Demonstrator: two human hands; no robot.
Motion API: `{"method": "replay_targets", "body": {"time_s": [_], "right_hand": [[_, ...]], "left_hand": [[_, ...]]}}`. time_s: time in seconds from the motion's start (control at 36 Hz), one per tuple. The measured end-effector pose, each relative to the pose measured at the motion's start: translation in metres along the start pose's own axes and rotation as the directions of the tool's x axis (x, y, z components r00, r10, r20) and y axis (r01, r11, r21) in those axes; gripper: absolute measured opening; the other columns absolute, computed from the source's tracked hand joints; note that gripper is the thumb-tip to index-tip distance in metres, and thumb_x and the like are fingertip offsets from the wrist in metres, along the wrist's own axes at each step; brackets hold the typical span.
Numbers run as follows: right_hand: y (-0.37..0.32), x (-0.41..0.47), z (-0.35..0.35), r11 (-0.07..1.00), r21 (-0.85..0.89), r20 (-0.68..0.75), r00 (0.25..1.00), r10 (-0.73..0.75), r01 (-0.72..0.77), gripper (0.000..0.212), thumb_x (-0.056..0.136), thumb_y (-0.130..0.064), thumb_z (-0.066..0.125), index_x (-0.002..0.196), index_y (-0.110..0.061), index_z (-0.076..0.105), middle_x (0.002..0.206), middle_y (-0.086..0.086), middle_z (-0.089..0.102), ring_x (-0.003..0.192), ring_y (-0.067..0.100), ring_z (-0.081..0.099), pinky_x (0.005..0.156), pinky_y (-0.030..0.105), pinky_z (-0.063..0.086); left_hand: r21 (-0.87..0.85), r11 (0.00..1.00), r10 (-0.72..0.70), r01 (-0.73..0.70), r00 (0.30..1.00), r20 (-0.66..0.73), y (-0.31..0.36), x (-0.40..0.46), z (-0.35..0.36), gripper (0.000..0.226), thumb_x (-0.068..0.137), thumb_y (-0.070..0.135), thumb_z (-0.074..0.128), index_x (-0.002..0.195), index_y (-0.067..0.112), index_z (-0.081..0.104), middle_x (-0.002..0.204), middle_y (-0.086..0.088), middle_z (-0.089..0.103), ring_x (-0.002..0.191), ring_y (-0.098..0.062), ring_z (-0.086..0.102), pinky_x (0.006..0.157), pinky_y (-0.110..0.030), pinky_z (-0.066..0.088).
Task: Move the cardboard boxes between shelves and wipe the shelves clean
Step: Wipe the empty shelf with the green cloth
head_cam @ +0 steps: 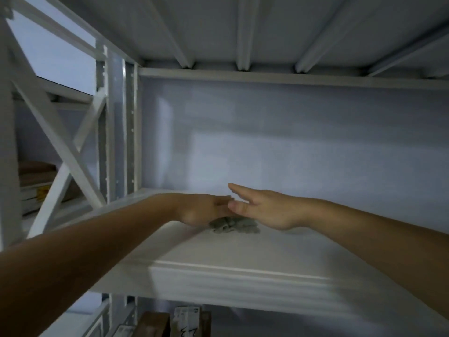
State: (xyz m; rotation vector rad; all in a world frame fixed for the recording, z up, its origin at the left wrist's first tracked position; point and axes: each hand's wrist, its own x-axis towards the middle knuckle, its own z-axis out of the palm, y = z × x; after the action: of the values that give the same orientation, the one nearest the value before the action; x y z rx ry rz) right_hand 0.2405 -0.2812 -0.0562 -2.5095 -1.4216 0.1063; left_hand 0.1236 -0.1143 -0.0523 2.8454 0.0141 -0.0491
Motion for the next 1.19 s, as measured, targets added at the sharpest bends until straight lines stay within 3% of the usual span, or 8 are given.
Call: {"method": "replay_targets", "body": {"time_s": [0.22,0.42,0.61,0.72,0.83,0.94,1.06,1.19], "right_hand": [[0.023,0.069,0.021,0.997,-0.071,0.185,0.983,0.001,0.012,0.062,0.104,-0.063,0.024,0.161,-0.04,0.018,0.167,-0.017,0.01,0.154,0.004,0.008,0.124,0.025,0.003],[0.002,0.1,0.028,0.987,-0.122,0.072,0.991,0.111,-0.102,0.049,0.112,-0.036,0.027,0.14,-0.006,0.053,0.145,0.014,0.052,0.133,0.032,0.048,0.115,0.042,0.033],[-0.035,0.049,0.047,0.936,-0.092,0.322,0.9,-0.294,0.339,0.065,0.106,-0.059,0.027,0.162,-0.04,0.0,0.169,-0.017,-0.007,0.154,-0.002,-0.008,0.125,0.024,-0.001],[0.014,0.089,0.018,0.999,-0.028,0.23,0.973,0.026,-0.02,0.068,0.101,-0.069,0.027,0.161,-0.038,0.019,0.168,-0.005,0.021,0.151,0.025,0.031,0.122,0.039,0.03],[0.084,0.123,0.0,0.958,-0.097,0.152,0.947,0.282,-0.269,0.129,0.057,-0.109,0.018,0.154,-0.026,0.041,0.158,0.012,0.042,0.145,0.033,0.04,0.123,0.049,0.027],[0.036,0.1,0.016,0.985,-0.167,0.168,0.984,0.064,-0.035,0.069,0.102,-0.067,0.023,0.162,-0.033,0.019,0.167,-0.011,0.017,0.155,0.013,0.015,0.125,0.027,0.008],[-0.002,0.041,0.03,0.961,-0.111,0.325,0.923,-0.205,0.253,0.059,0.109,-0.039,0.032,0.162,-0.028,0.007,0.152,-0.03,-0.005,0.144,-0.012,-0.007,0.11,0.0,-0.007],[0.065,0.059,0.0,0.99,-0.122,0.243,0.969,-0.04,0.072,0.061,0.105,-0.06,0.029,0.159,-0.033,0.02,0.167,-0.014,0.016,0.148,0.011,0.034,0.122,0.021,0.025]], "left_hand": [[0.246,0.957,-0.132,0.152,0.986,-0.098,-0.059,-0.038,0.007,0.06,0.106,0.059,0.028,0.162,0.036,0.023,0.167,0.014,0.024,0.151,-0.009,0.026,0.122,-0.029,0.016],[0.284,0.946,-0.075,0.155,0.959,-0.273,-0.073,-0.049,0.006,0.056,0.107,0.053,0.027,0.161,0.036,0.023,0.165,0.012,0.029,0.149,-0.009,0.029,0.118,-0.027,0.021],[0.225,0.963,-0.076,0.151,0.948,-0.31,-0.083,-0.045,-0.006,0.058,0.108,0.054,0.025,0.162,0.034,0.019,0.167,0.012,0.024,0.15,-0.011,0.026,0.118,-0.029,0.021],[0.266,0.955,-0.052,0.129,0.959,-0.278,-0.079,-0.034,0.0,0.06,0.107,0.055,0.026,0.162,0.034,0.019,0.168,0.012,0.024,0.151,-0.012,0.026,0.121,-0.03,0.019],[0.3,0.948,-0.031,0.109,0.967,-0.254,-0.071,-0.029,0.008,0.062,0.105,0.06,0.026,0.162,0.035,0.019,0.167,0.014,0.024,0.152,-0.01,0.025,0.122,-0.03,0.016],[0.297,0.95,-0.023,0.101,0.967,-0.256,-0.072,-0.029,0.009,0.063,0.104,0.063,0.026,0.161,0.037,0.021,0.165,0.014,0.028,0.15,-0.01,0.028,0.121,-0.031,0.02],[0.224,0.967,-0.054,0.118,0.961,-0.272,-0.077,-0.034,0.005,0.062,0.103,0.064,0.026,0.159,0.038,0.028,0.164,0.014,0.032,0.148,-0.01,0.031,0.118,-0.03,0.023],[0.226,0.966,-0.07,0.126,0.968,-0.243,-0.078,-0.036,0.006,0.058,0.104,0.062,0.028,0.157,0.04,0.03,0.162,0.016,0.033,0.147,-0.008,0.032,0.118,-0.029,0.022]]}}
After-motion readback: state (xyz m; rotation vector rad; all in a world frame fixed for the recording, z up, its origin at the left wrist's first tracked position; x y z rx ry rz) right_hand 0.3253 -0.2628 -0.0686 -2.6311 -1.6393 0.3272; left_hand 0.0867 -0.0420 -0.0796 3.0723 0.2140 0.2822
